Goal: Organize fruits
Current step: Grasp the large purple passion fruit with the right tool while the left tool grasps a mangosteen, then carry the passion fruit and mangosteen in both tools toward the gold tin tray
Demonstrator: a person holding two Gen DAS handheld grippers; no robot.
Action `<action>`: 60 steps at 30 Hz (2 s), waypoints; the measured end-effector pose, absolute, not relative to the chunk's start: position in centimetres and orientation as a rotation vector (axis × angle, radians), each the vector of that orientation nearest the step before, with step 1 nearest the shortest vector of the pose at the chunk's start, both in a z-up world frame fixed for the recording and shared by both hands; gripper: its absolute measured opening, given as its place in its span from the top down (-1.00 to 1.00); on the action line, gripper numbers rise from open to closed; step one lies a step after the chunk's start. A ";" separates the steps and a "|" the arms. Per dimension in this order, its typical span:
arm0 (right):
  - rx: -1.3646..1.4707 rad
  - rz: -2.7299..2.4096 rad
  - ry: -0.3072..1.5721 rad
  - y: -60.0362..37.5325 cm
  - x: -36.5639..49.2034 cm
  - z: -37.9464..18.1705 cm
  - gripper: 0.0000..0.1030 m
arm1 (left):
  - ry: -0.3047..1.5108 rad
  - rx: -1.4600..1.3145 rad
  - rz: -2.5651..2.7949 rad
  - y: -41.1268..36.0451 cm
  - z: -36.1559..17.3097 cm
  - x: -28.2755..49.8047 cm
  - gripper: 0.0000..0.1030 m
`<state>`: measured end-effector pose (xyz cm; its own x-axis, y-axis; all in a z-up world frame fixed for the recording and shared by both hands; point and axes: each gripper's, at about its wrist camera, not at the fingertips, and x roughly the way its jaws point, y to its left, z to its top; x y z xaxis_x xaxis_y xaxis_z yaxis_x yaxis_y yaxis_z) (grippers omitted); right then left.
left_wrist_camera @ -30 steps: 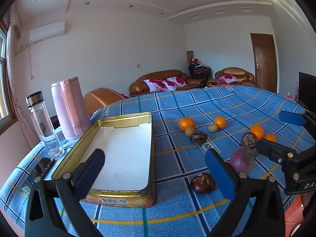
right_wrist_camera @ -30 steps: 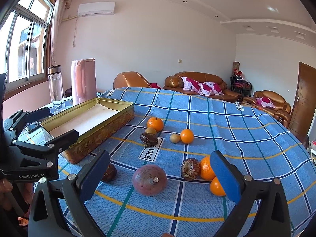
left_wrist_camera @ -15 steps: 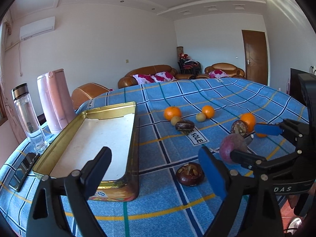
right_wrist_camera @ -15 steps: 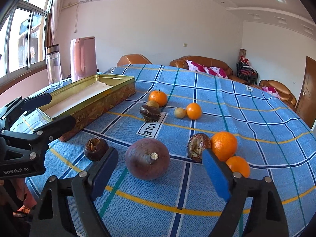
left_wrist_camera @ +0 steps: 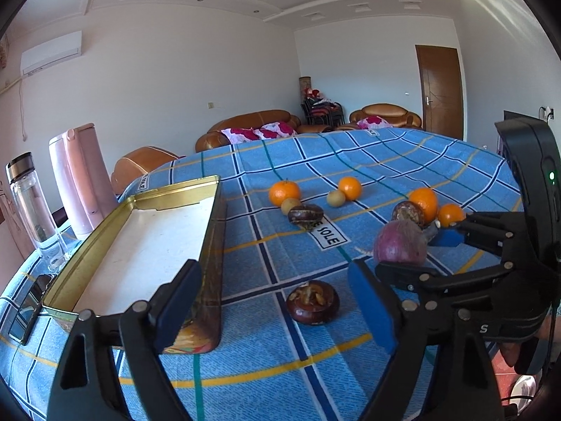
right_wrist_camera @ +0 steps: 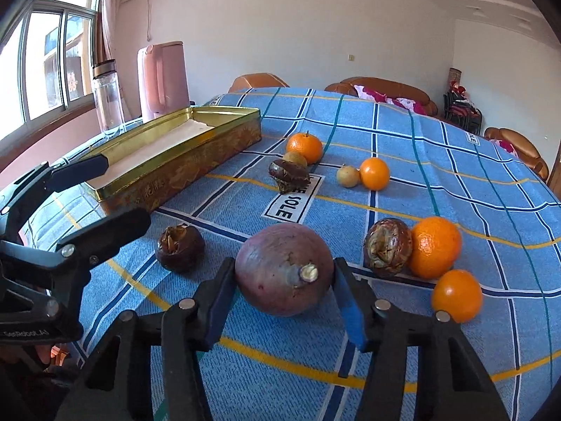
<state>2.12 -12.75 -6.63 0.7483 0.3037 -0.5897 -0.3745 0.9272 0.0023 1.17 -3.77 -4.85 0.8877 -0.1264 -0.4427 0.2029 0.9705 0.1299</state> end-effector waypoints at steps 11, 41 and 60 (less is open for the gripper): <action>-0.084 0.338 0.556 -14.1 1.5 -5.9 -0.09 | 0.555 0.162 -0.262 -5.1 -6.2 2.4 -0.08; -0.096 0.374 0.458 -13.6 0.0 -4.7 -0.09 | 0.524 0.073 -0.255 -3.1 -5.5 2.9 0.16; -0.116 0.392 0.388 -13.1 -0.6 -3.3 -0.09 | 0.416 0.068 -0.198 -1.9 -3.4 1.7 0.16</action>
<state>-0.64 -13.14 -3.26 0.8519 0.3500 -0.3896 -0.3938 0.9185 -0.0361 1.72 -1.87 -3.36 0.8957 -0.1765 -0.4081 0.2044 0.9786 0.0254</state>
